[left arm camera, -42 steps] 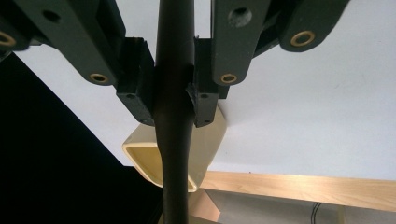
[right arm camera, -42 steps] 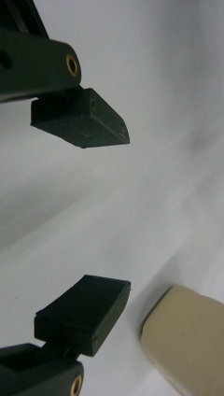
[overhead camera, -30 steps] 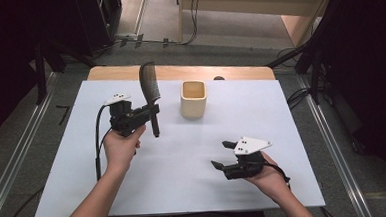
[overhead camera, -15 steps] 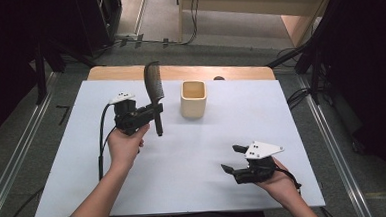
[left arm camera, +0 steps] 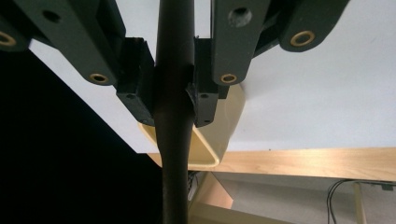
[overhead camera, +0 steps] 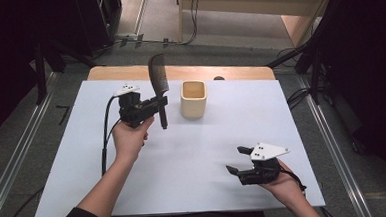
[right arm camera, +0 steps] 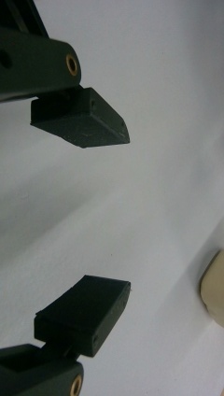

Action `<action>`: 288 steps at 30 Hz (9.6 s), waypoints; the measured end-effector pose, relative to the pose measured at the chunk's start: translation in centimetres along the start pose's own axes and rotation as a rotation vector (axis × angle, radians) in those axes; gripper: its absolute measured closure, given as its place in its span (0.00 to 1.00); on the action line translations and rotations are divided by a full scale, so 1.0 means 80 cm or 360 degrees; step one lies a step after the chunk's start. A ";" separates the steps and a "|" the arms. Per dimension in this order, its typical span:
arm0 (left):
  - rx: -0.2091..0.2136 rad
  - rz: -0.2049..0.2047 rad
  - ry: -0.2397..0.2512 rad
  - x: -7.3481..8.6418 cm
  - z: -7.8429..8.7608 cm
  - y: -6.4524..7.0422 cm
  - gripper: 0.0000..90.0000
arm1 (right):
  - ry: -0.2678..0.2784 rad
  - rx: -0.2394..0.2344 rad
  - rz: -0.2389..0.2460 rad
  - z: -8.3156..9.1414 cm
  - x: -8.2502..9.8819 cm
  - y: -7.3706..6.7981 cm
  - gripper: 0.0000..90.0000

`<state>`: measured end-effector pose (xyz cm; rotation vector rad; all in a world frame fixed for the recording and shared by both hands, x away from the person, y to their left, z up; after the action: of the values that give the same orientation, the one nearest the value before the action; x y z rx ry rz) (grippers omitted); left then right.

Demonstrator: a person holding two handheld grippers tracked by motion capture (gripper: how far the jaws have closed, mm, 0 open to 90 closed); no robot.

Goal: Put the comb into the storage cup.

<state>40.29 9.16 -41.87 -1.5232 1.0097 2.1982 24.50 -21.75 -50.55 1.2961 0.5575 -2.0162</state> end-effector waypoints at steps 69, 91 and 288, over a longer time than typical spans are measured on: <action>0.0099 -0.0090 0.0105 -0.080 -0.090 0.043 0.81 | 0.0034 -0.0016 -0.0002 0.002 -0.007 0.005 0.26; 0.0082 -0.0083 0.0135 -0.069 -0.125 0.029 0.81 | 0.0057 0.0000 0.0000 0.004 -0.010 0.005 0.26; 0.0273 -0.0159 -0.0597 0.081 0.076 -0.028 0.30 | -0.0018 0.0038 0.0008 -0.001 -0.002 0.013 0.26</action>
<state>34.70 13.91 -47.33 -1.0140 0.9469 2.1538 25.35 -22.38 -50.44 1.2979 0.5259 -2.0307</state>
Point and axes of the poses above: each handheld gripper's, and its own axes: z roughly backward along the jaws, x roughly out of its underside, y roughly to its right, the point moved 4 cm from there along -z, roughly forward along the jaws, and after that the axes turned 12 degrees about y, right-handed, at the moved point
